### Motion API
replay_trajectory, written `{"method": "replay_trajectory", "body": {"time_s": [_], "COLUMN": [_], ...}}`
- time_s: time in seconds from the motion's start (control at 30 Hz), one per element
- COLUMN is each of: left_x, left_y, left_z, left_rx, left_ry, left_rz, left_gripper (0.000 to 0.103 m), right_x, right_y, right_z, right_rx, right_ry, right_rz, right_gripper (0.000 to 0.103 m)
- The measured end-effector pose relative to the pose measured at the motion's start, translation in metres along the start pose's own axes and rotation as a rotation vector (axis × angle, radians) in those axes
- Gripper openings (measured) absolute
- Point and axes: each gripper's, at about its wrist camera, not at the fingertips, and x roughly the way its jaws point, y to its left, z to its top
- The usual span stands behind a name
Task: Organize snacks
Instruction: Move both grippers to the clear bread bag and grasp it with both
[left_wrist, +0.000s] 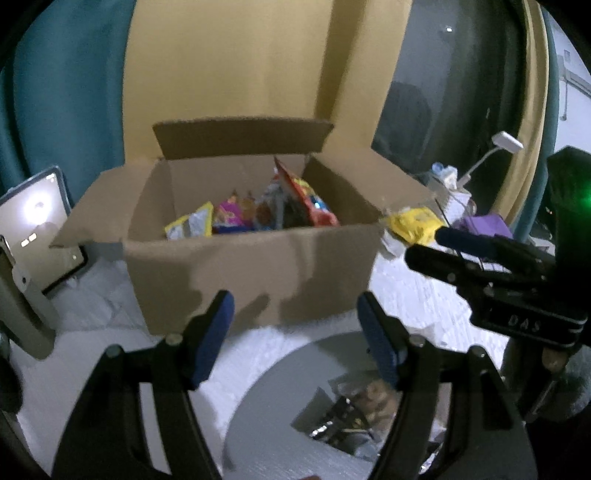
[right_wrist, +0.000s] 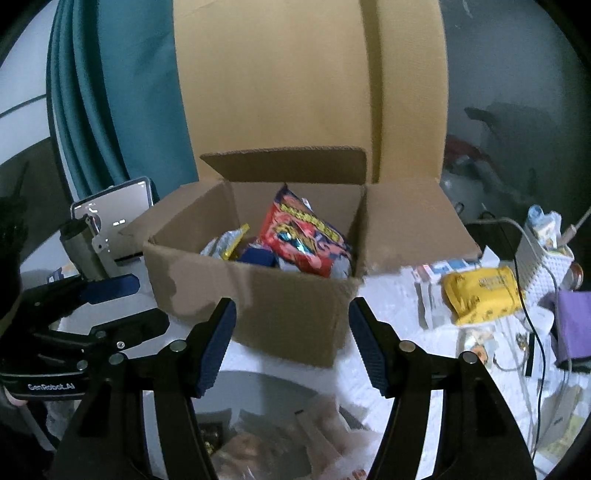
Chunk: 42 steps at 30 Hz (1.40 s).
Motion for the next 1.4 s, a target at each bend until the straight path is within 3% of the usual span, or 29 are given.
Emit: {"method": "replay_trajectory", "body": {"time_s": [0.27, 0.8, 1.23, 1.4], "left_x": [0.017, 0.049, 0.079, 0.087], "left_y": [-0.023, -0.066, -0.083, -0.081], "left_z": [-0.024, -0.063, -0.075, -0.078], "left_rx": [0.005, 0.056, 0.1, 0.093], "left_ry": [0.068, 0.206, 0.342, 0.381], "left_rz": [-0.008, -0.025, -0.059, -0.075], "left_gripper": [0.071, 0.071, 0.071, 0.07], "right_x": [0.004, 0.03, 0.039, 0.038], "right_y": [-0.022, -0.048, -0.062, -0.063], "right_z": [-0.032, -0.1, -0.113, -0.113], "right_rx": [0.036, 0.055, 0.066, 0.061], "right_ry": [0.043, 0.221, 0.246, 0.231], "right_rz": [0.003, 0.059, 0.106, 0.132], "right_gripper": [0.066, 0.066, 0.067, 0.06]}}
